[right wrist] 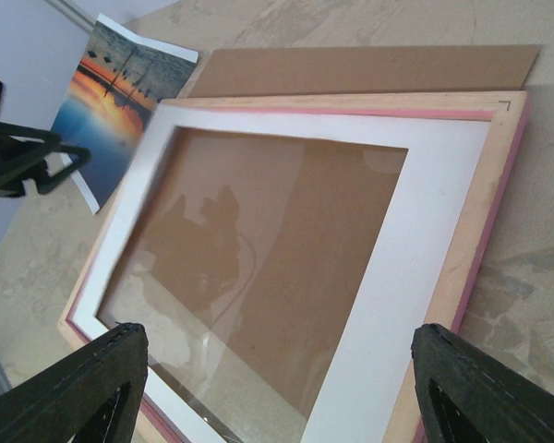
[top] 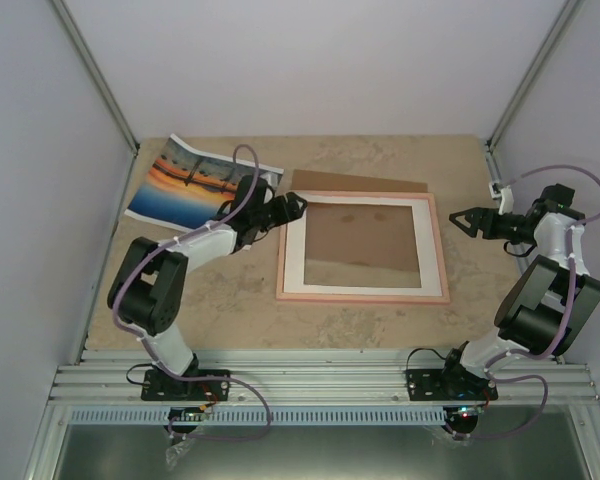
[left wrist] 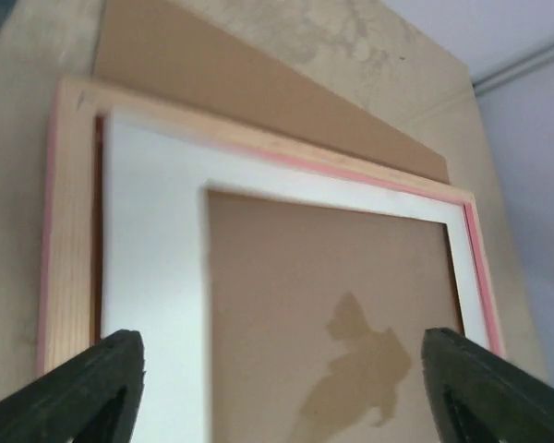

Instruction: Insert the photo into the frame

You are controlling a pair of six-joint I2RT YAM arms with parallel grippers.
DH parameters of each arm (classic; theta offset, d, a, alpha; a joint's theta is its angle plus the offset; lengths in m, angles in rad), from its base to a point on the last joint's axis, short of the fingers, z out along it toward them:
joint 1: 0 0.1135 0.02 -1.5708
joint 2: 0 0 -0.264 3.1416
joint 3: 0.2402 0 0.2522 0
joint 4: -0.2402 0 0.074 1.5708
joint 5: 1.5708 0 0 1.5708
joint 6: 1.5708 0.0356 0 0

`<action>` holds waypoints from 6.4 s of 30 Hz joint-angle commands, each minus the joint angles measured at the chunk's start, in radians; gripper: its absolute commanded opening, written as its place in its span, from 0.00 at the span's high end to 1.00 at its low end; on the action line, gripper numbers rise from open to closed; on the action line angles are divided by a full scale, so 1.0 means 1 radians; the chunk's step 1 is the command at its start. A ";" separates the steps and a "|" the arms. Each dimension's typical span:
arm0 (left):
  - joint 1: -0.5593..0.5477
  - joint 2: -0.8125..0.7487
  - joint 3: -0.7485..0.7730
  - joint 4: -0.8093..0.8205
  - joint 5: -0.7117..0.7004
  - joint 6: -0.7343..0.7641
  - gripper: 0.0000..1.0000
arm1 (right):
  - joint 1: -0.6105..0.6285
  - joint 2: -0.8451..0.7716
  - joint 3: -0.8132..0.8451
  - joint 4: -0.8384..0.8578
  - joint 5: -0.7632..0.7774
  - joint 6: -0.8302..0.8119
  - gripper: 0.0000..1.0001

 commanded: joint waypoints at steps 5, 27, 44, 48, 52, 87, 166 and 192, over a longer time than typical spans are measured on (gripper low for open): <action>-0.072 -0.131 0.111 -0.297 -0.303 0.296 0.03 | -0.003 -0.012 -0.012 0.021 0.011 0.000 0.21; 0.033 -0.088 -0.022 -0.426 -0.134 0.591 0.54 | 0.026 0.234 -0.130 0.029 0.315 -0.102 0.39; 0.131 0.108 0.062 -0.350 0.157 0.529 0.71 | 0.123 0.350 -0.100 0.007 0.297 -0.118 0.58; 0.156 0.138 0.100 -0.347 0.128 0.529 0.72 | 0.156 0.367 -0.089 0.006 0.283 -0.106 0.59; 0.172 0.125 0.117 -0.358 0.117 0.543 0.71 | 0.171 0.369 -0.069 0.024 0.274 -0.074 0.59; 0.649 0.310 0.790 -0.711 -0.204 1.121 0.05 | 0.172 -0.021 -0.086 0.144 0.144 0.080 0.40; 0.747 -0.447 0.589 -0.606 0.327 -0.393 1.00 | 1.449 0.187 0.691 0.635 0.862 -0.134 0.19; 0.652 -0.524 0.437 -0.533 0.315 -0.478 1.00 | 1.570 0.361 0.822 0.722 1.147 -0.203 0.64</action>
